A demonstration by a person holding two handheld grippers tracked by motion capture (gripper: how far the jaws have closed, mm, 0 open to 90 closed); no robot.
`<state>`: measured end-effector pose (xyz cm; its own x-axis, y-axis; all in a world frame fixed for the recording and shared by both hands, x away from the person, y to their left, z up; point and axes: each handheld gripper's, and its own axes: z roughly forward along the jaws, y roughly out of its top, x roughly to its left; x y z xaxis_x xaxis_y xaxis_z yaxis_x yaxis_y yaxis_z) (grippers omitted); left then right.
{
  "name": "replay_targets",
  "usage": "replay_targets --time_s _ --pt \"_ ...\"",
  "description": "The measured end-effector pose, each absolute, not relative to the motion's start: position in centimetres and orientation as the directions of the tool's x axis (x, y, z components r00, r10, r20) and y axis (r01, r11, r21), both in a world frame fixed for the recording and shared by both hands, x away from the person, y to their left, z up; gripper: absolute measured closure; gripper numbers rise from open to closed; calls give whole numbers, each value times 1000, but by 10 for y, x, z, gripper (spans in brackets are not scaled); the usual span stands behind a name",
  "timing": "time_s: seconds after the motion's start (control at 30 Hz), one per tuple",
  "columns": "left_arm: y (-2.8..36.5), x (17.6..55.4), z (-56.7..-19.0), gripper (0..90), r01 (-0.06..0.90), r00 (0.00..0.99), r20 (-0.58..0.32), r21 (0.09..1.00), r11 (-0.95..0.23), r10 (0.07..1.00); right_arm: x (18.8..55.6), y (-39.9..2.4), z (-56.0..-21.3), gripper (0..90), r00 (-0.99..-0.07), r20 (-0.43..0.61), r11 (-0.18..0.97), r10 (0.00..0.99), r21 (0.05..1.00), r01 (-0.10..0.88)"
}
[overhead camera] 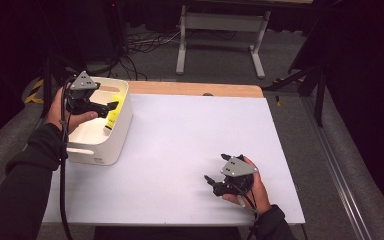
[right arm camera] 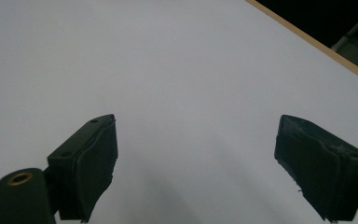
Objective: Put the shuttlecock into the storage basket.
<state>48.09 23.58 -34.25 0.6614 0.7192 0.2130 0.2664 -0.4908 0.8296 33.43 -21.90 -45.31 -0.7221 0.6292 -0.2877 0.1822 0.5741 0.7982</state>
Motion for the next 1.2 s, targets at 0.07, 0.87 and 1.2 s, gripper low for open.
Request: replay_targets --time_s 0.07,0.87,1.2 --pt "235 479 -341 109 254 666 217 834 -491 714 335 -220 -453 140 -719 -290 574 631 798 182" --pt "221 448 -337 97 145 718 231 873 -465 657 335 -225 -448 141 -706 -292 561 645 808 178" --pt "217 433 -338 85 97 724 253 884 -458 642 334 -225 -448 141 -708 -292 560 643 810 175"
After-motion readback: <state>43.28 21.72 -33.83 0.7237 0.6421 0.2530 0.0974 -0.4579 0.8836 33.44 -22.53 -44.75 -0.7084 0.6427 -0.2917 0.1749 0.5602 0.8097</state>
